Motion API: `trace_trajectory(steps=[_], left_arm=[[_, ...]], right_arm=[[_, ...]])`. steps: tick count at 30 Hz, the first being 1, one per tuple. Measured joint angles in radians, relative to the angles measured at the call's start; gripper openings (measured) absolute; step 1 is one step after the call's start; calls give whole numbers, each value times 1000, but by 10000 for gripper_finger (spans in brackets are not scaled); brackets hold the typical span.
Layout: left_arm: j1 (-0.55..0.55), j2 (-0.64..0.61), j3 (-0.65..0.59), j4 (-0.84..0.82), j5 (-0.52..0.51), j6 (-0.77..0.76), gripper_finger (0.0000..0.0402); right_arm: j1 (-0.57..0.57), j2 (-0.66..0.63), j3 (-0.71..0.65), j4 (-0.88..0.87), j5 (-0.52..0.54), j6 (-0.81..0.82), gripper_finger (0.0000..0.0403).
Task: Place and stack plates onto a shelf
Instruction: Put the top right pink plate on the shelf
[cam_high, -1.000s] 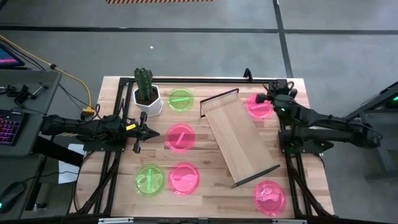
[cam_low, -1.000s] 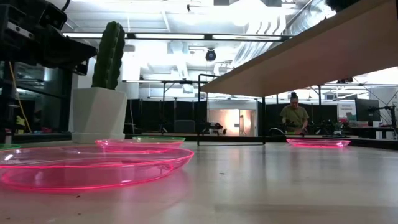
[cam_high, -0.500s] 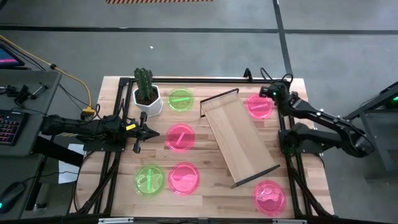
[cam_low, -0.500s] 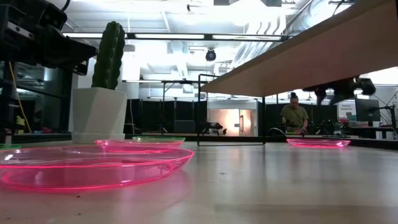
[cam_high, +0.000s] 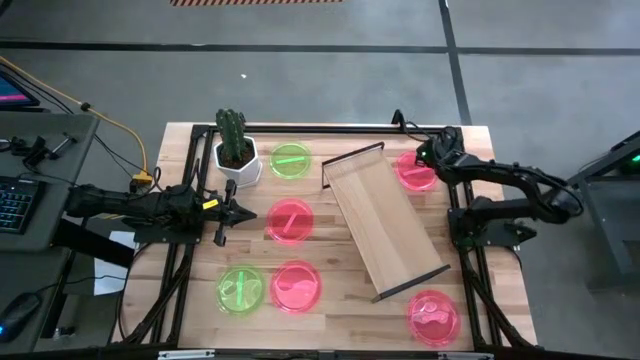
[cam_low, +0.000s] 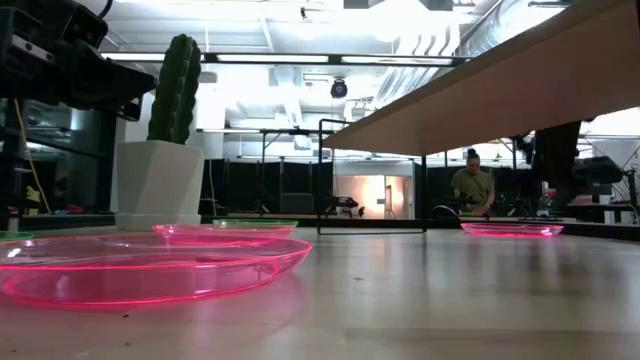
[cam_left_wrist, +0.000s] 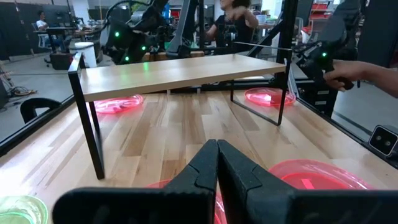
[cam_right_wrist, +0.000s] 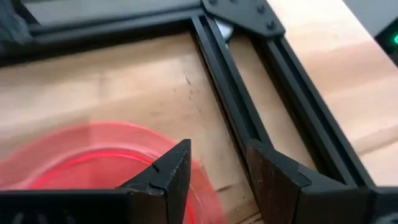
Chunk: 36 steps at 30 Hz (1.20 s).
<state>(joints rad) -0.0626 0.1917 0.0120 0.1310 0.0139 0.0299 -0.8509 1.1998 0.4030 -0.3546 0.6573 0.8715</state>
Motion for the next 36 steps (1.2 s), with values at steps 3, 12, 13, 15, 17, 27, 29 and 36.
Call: trace_trajectory(steps=[3, 12, 13, 15, 17, 27, 29, 36], left_arm=[[0, 0, 0, 0, 0, 0, 0], [0, 0, 0, 0, 0, 0, 0], [0, 0, 0, 0, 0, 0, 0], [0, 0, 0, 0, 0, 0, 0], [0, 0, 0, 0, 0, 0, 0], [0, 0, 0, 0, 0, 0, 0], [0, 0, 0, 0, 0, 0, 0], [0, 0, 0, 0, 0, 0, 0]], right_arm=[[0, 56, 0, 20, -8, 22, 147], [14, 165, -10, 126, -36, 29, 147], [16, 174, -15, 142, -41, 29, 147], [16, 189, -22, 180, -49, 30, 147], [16, 204, -24, 196, -40, 29, 147], [15, 221, -25, 229, -43, 21, 143], [15, 221, -25, 229, -47, 18, 131], [16, 223, -26, 238, -28, -19, 20]])
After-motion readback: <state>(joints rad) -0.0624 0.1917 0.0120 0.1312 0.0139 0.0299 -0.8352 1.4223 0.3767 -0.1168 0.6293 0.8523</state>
